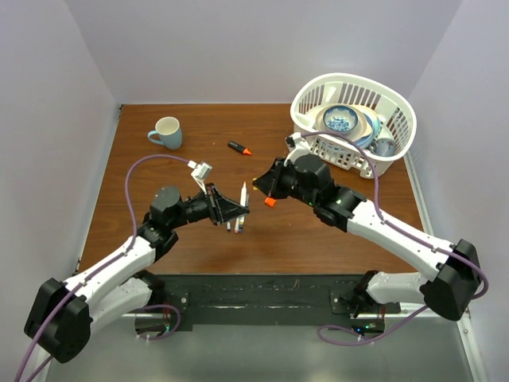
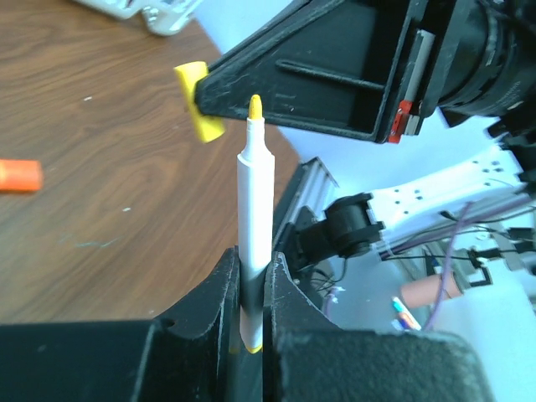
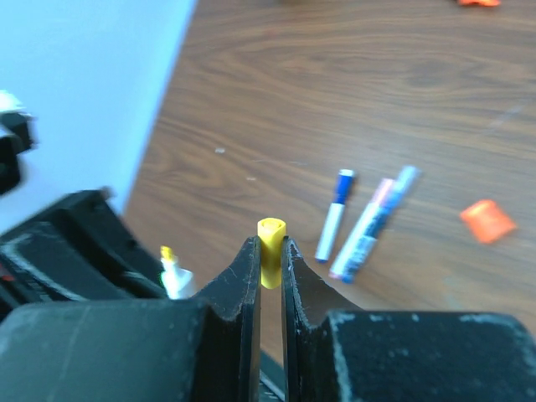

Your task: Insert the pens into the pen caps

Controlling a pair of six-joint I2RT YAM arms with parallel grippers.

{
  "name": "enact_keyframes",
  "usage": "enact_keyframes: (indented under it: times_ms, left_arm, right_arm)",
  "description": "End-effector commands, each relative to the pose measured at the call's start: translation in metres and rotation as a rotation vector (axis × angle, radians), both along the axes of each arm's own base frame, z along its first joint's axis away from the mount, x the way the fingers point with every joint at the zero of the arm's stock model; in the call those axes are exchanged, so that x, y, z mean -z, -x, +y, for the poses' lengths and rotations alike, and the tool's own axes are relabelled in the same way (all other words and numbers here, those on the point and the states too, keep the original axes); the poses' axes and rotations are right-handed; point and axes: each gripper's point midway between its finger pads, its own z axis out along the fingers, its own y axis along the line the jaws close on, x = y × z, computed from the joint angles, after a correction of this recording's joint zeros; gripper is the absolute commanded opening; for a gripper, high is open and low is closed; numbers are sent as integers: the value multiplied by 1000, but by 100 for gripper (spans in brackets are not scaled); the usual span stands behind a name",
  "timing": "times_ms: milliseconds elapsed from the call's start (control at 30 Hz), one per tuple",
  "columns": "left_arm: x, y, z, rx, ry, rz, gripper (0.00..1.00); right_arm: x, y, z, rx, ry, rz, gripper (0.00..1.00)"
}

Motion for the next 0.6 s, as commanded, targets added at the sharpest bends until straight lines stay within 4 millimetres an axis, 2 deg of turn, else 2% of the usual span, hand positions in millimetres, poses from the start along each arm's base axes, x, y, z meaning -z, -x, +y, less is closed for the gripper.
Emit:
enact_keyframes:
  times_ms: [0,133,367,567]
  left_arm:
    - [-31,13,-8,57,125,-78,0]
    - [-33,15,-7,60,134,-76,0]
    - [-37,20,-8,86,150,-69,0]
    - [-43,26,-7,107,184,-76,0]
  right_arm:
    - [-50,2,12,42,-199,-76,4]
    - [-59,1,11,75,-221,-100,3]
    - [-90,6,7,59,-288,-162,4]
    - [-97,8,7,51,-279,-177,4]
